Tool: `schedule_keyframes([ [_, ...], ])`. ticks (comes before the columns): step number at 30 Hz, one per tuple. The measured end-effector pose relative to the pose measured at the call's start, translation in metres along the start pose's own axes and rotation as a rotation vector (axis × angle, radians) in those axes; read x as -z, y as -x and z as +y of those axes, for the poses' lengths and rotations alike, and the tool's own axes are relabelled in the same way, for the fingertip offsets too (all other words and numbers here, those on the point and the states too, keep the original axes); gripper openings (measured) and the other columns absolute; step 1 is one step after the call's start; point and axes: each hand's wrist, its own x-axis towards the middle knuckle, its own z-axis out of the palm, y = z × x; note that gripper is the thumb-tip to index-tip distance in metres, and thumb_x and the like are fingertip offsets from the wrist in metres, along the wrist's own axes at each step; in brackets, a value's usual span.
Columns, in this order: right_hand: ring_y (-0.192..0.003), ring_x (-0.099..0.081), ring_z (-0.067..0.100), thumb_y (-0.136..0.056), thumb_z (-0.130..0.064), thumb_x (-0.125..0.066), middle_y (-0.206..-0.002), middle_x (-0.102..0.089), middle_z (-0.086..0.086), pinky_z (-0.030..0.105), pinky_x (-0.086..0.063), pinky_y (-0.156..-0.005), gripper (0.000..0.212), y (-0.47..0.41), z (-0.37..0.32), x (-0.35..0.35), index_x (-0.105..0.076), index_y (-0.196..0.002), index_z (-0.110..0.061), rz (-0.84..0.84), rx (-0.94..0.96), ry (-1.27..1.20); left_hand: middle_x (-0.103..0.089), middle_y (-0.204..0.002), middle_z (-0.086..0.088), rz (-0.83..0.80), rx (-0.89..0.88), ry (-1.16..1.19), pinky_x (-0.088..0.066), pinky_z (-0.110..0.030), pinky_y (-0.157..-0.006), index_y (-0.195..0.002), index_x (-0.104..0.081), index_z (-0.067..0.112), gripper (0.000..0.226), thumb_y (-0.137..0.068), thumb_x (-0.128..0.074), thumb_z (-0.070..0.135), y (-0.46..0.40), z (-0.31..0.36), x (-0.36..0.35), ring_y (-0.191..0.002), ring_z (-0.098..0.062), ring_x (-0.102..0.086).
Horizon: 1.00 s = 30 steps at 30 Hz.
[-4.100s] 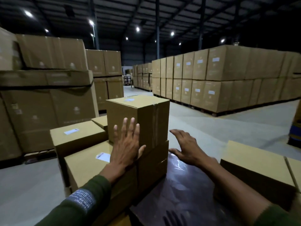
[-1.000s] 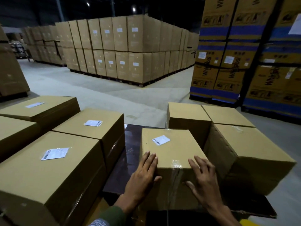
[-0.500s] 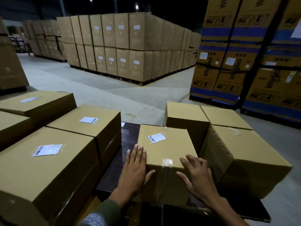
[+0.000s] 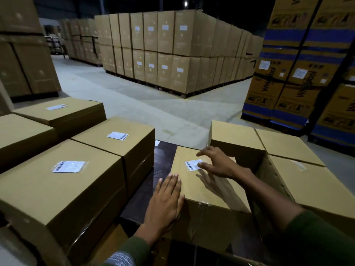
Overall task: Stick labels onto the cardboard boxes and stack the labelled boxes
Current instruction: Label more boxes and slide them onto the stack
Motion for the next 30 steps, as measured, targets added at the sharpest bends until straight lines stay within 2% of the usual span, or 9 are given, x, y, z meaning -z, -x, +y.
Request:
schedule_keyframes([
  [3, -0.136, -0.034, 0.029, -0.091, -0.052, -0.059, -0.150, -0.040, 0.006, 0.050, -0.034, -0.109, 0.056, -0.024, -0.003, 0.002, -0.046, -0.141, -0.031, -0.166, -0.003, 0.064, -0.041, -0.153, -0.008, 0.012, 0.005, -0.009, -0.020, -0.044, -0.113, -0.146, -0.044, 0.012, 0.059, -0.106, -0.016, 0.044, 0.000, 0.001, 0.000, -0.144, -0.021, -0.032],
  [5, -0.135, -0.037, 0.027, -0.091, -0.053, -0.059, -0.150, -0.040, 0.007, 0.045, -0.034, -0.108, 0.061, -0.031, -0.001, 0.001, -0.042, -0.144, -0.027, -0.256, 0.025, 0.096, -0.042, -0.152, -0.009, 0.031, 0.006, -0.001, -0.021, -0.044, -0.114, -0.145, -0.045, 0.011, 0.057, -0.106, -0.019, 0.044, 0.000, 0.002, 0.000, -0.144, -0.022, -0.033],
  [8, -0.127, -0.041, 0.022, -0.091, -0.054, -0.058, -0.143, -0.044, 0.006, 0.036, -0.038, -0.101, 0.061, -0.033, 0.007, 0.001, -0.046, -0.143, -0.023, -0.344, 0.078, 0.091, -0.043, -0.151, -0.010, 0.068, 0.006, 0.001, -0.022, -0.044, -0.115, -0.144, -0.046, 0.010, 0.056, -0.105, -0.024, 0.043, 0.000, 0.003, -0.004, -0.143, -0.024, -0.035],
  [13, -0.121, -0.041, 0.021, -0.086, -0.058, -0.064, -0.134, -0.042, 0.002, 0.039, -0.040, -0.102, 0.062, -0.046, 0.019, 0.004, -0.048, -0.140, -0.032, -0.402, 0.106, 0.104, -0.042, -0.151, -0.011, 0.102, -0.003, 0.016, -0.031, -0.047, -0.116, -0.144, -0.046, 0.009, 0.055, -0.106, -0.026, 0.042, -0.001, 0.003, -0.009, -0.144, -0.024, -0.033],
  [18, -0.105, -0.052, 0.018, -0.078, -0.054, -0.075, -0.117, -0.045, -0.003, 0.034, -0.048, -0.090, 0.055, -0.060, 0.021, 0.006, -0.058, -0.126, -0.033, -0.411, 0.143, 0.101, -0.041, -0.152, -0.011, 0.122, 0.006, 0.025, -0.035, -0.049, -0.113, -0.144, -0.045, 0.008, 0.055, -0.106, -0.025, 0.042, 0.000, 0.003, -0.009, -0.145, -0.023, -0.031],
  [21, -0.103, -0.054, 0.016, -0.072, -0.053, -0.081, -0.118, -0.047, -0.002, 0.031, -0.050, -0.086, 0.058, -0.069, 0.022, 0.005, -0.060, -0.122, -0.030, -0.430, 0.141, 0.090, -0.042, -0.151, -0.011, 0.139, 0.006, 0.029, -0.037, -0.050, -0.112, -0.143, -0.047, 0.008, 0.055, -0.106, -0.024, 0.041, 0.001, 0.004, -0.008, -0.144, -0.023, -0.032],
  [24, -0.099, -0.054, 0.016, -0.068, -0.053, -0.084, -0.118, -0.047, 0.000, 0.028, -0.046, -0.078, 0.062, -0.079, 0.018, 0.006, -0.059, -0.118, -0.029, -0.475, 0.137, 0.127, -0.044, -0.151, -0.012, 0.156, -0.001, 0.027, -0.036, -0.050, -0.111, -0.141, -0.049, 0.007, 0.054, -0.106, -0.026, 0.040, 0.000, 0.005, -0.009, -0.144, -0.024, -0.033],
  [30, -0.099, -0.055, 0.020, -0.062, -0.056, -0.086, -0.119, -0.046, 0.001, 0.034, -0.050, -0.080, 0.070, -0.090, 0.014, 0.006, -0.052, -0.116, -0.027, -0.528, 0.113, 0.181, -0.045, -0.150, -0.012, 0.185, 0.001, 0.038, -0.034, -0.051, -0.111, -0.141, -0.050, 0.006, 0.053, -0.105, -0.028, 0.038, 0.001, 0.006, -0.012, -0.144, -0.024, -0.033],
])
